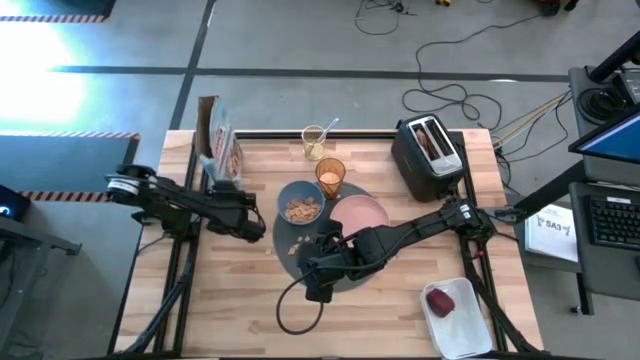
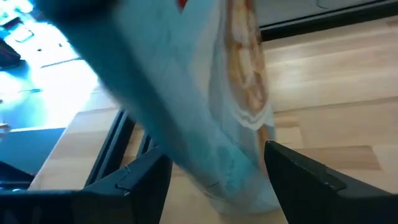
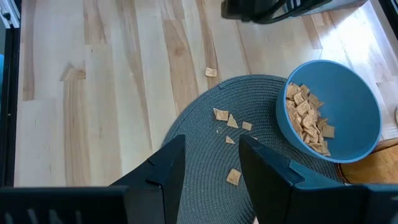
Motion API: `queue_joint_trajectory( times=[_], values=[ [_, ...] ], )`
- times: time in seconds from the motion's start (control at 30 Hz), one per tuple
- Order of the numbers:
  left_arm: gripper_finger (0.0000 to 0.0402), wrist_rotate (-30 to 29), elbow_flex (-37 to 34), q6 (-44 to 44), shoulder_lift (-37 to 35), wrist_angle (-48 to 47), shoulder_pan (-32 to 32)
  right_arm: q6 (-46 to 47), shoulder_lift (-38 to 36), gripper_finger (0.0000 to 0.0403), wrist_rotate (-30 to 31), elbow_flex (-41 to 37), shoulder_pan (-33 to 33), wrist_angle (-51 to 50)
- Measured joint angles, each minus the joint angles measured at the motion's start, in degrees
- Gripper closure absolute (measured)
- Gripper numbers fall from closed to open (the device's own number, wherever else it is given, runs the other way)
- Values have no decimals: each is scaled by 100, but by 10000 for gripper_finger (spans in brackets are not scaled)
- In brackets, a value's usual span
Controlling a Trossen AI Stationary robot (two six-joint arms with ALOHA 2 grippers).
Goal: Arrange a breakfast setting
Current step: Pour the cereal from the cereal box into the blue bowl
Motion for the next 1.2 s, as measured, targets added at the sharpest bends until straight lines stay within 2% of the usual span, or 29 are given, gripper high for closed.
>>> queue_joint_trajectory(
  times=[0.27,0.4,0.73,0.83,1.07,1.2],
  values=[
    [166,-485,-499,-1624,748,612,-24,0,0,261,0,0,0,2],
    [166,-887,-636,-1906,1033,1108,-24,0,-2,261,0,0,0,4],
    [171,-1112,-623,-2432,1649,1148,79,0,0,262,0,0,0,39],
    [189,-1122,-625,-2501,1715,1144,79,0,0,262,0,0,0,42],
    [262,-1131,-634,-2542,1720,1137,129,0,-1,262,0,0,0,42],
    [276,-1045,-674,-2672,1720,1104,141,0,-1,261,0,0,0,42]
  ],
)
